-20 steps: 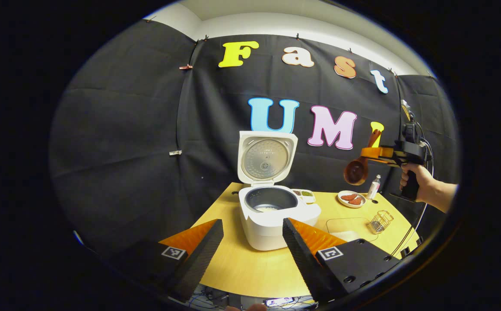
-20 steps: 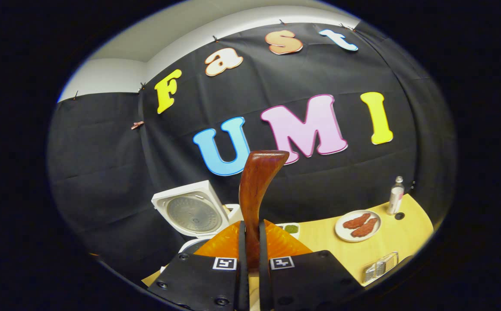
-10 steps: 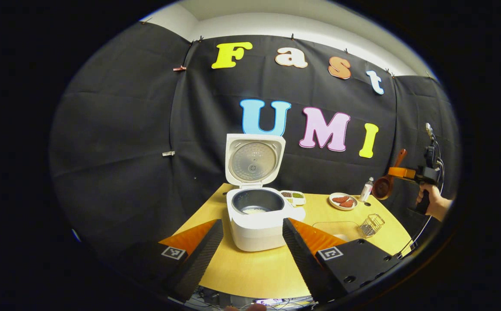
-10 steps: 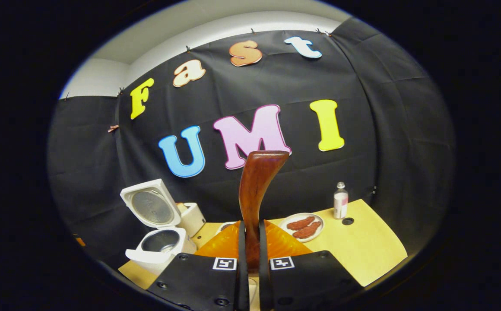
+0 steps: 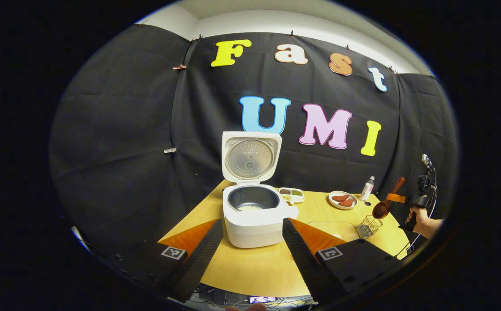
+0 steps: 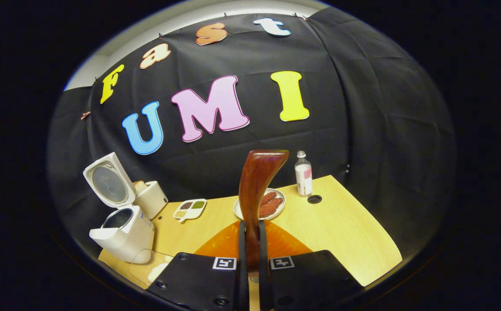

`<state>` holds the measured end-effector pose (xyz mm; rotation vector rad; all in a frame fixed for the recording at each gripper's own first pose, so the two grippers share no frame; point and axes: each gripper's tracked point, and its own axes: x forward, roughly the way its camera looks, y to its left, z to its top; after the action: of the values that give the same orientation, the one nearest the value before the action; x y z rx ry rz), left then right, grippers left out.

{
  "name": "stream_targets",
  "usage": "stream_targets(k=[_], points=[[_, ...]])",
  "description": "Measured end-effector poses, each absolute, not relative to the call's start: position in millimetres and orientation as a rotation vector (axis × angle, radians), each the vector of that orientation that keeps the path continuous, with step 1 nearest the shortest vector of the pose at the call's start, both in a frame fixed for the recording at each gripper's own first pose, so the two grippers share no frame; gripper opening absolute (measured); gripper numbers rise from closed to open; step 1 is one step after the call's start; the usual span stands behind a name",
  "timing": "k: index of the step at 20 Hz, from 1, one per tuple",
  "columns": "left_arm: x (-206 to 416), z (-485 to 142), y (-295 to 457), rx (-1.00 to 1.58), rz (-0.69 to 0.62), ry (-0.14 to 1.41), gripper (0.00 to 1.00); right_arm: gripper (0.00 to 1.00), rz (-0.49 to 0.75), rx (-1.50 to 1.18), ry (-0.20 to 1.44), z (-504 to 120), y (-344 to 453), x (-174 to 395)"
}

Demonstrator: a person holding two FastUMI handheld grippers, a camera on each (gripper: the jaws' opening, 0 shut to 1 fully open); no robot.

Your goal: Close the left gripper, press the button to open the rice cooker; take a wooden spoon from the chopstick holder with the right hand, scoop a spoonful of rice and pour it into the rice cooker, then put the wooden spoon back into the chopstick holder.

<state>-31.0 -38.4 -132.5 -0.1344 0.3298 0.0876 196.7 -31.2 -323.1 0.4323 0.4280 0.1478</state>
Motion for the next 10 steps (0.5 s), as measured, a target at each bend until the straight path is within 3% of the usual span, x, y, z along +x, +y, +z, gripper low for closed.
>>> stream_targets(k=[10], points=[[-25,-134,-60,-0.13,0.106,0.351,0.95,0.13,0.118,0.555,0.551,-401,-28,198]])
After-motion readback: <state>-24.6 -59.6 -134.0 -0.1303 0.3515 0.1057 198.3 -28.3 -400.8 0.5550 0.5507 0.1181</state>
